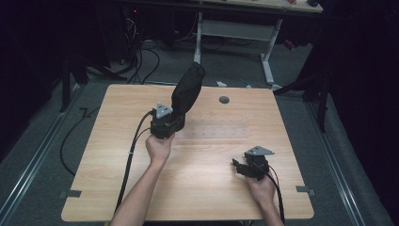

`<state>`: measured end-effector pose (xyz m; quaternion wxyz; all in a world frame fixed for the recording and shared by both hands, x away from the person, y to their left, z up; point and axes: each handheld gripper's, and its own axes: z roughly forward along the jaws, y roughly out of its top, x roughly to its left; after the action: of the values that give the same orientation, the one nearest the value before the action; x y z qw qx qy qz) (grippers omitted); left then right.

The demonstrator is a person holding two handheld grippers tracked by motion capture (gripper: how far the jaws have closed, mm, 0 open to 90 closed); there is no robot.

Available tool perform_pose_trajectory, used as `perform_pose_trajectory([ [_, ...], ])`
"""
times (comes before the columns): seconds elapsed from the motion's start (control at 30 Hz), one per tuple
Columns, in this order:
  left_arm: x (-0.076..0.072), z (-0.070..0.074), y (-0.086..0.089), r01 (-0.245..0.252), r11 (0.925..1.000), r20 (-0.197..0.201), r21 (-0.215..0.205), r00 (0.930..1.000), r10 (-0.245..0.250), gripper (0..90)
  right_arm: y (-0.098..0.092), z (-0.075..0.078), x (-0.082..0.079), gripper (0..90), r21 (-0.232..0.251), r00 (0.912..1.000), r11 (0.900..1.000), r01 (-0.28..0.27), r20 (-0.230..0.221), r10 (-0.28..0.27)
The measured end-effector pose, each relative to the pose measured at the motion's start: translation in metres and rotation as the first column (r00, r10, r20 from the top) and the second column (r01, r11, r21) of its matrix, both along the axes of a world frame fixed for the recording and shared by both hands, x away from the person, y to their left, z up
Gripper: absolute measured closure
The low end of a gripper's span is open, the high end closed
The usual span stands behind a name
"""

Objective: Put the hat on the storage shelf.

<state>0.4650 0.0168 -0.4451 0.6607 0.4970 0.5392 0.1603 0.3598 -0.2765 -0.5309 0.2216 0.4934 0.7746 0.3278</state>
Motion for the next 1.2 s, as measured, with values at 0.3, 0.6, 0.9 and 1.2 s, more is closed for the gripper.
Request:
perform_pose_trajectory([
  [0.3, -0.003, 0.000, -0.007, -0.008, 0.9999, 0.005, 0.008, 1.0000, 0.008, 84.4, 0.000, 0.000, 0.000, 38.5, 0.000, 1.0000, 1.000, 0.000, 0.000, 0.000],
  [0.6, 0.001, -0.001, -0.009, -0.027, 0.9996, -0.009, 0.003, 0.9996, 0.027, 85.0, 0.000, 0.000, 0.000, 38.3, -0.001, 1.0000, 1.000, -0.001, 0.000, 0.001],
  [0.9, -0.003, -0.006, -0.012, -0.026, 0.9991, 0.000, 0.032, 0.9997, 0.026, 85.4, 0.000, 0.000, 0.000, 37.9, -0.002, 1.0000, 1.000, -0.003, -0.001, 0.003],
  [1.2, -0.009, -0.032, -0.013, -0.013, 0.9968, -0.032, 0.079, 0.9994, 0.015, 86.2, 0.000, 0.000, 0.000, 37.8, 0.000, 1.0000, 1.000, -0.001, -0.002, 0.001],
])
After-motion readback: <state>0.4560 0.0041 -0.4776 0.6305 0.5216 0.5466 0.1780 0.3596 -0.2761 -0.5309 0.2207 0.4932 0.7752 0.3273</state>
